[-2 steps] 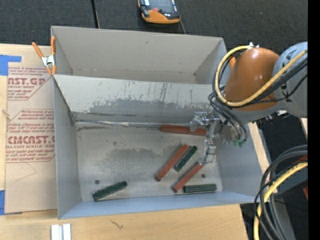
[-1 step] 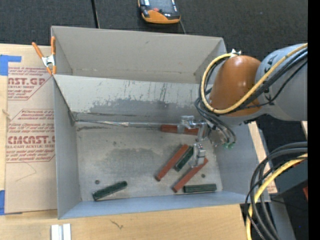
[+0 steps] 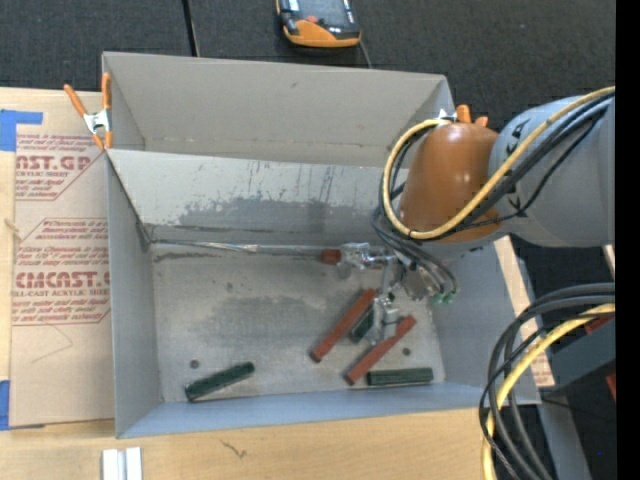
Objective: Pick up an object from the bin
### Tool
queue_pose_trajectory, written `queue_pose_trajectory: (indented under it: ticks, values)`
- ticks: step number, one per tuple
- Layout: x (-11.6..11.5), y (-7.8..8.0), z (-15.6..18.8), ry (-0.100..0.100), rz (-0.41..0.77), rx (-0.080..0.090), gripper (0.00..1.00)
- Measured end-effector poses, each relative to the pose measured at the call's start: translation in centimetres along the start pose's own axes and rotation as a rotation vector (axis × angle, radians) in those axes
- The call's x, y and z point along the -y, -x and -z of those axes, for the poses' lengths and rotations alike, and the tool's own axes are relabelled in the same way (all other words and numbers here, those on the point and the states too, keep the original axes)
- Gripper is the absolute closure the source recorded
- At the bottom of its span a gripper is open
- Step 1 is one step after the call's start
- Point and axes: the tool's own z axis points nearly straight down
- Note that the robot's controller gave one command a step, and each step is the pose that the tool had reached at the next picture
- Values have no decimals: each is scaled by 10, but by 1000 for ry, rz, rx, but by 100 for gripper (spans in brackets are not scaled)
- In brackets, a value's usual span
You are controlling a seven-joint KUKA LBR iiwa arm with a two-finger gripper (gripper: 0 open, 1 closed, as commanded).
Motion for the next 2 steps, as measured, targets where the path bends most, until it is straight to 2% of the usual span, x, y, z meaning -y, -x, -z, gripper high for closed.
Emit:
queue_pose_trajectory:
  ticks: [1,2]
  values:
    - [-4,8,21,-3,99,8,0]
    - [-8,6,-25,-1,148,8,0]
